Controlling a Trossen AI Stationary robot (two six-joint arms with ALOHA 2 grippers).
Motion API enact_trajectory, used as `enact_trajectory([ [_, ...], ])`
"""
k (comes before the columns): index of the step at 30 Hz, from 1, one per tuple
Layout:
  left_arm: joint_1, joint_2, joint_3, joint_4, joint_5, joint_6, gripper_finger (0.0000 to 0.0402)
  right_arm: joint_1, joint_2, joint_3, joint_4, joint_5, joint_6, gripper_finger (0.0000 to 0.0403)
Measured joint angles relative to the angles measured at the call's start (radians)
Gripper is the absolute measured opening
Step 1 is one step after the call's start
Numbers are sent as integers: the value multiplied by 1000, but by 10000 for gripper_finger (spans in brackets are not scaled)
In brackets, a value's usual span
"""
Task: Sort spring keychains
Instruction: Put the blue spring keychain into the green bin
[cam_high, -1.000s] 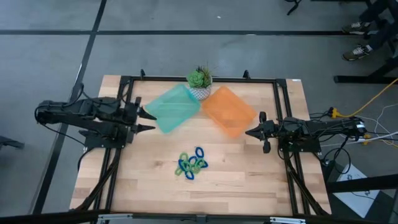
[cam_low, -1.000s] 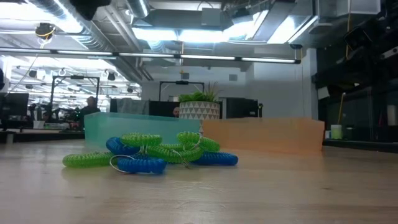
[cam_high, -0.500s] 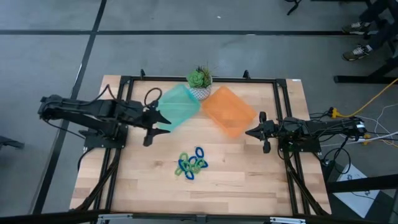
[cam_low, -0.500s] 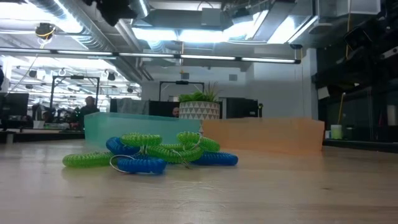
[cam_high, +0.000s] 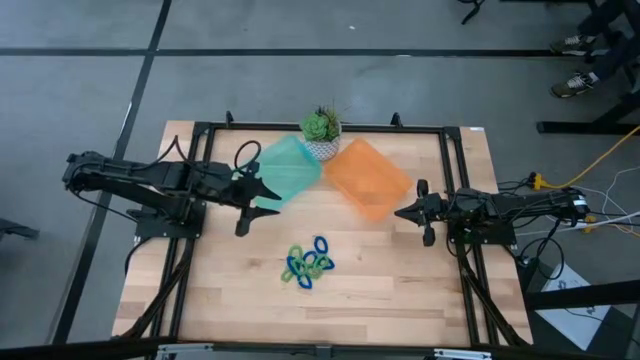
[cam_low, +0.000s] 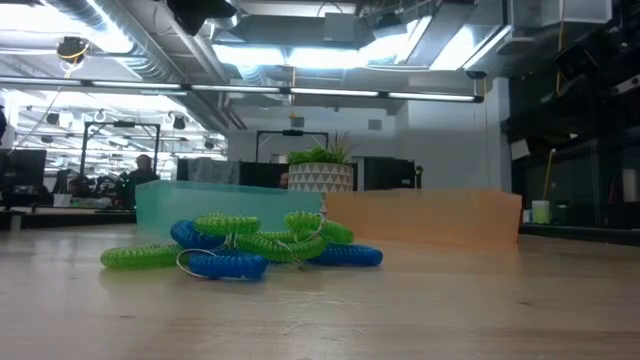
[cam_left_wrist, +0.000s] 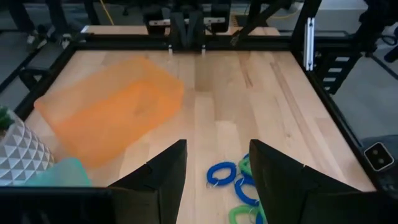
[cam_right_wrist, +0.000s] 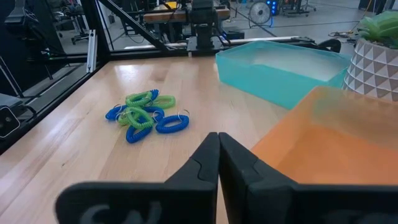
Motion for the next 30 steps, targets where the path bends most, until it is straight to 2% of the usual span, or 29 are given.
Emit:
enact_trajectory([
  [6,1,18,-1,24,-1,6,171,0,0,0,0,0,0,7],
  [15,28,133,-2,-22,21,12,171,0,0,0,0,0,0,7],
  [17,28,165,-2,-30,-3,53,171,0,0,0,0,0,0,7],
  [24,-16,274,-2,-84,-224,181,171,0,0,0,0,0,0,7],
  [30,-68,339,-2,-89,-256,335,171,0,0,0,0,0,0,7],
])
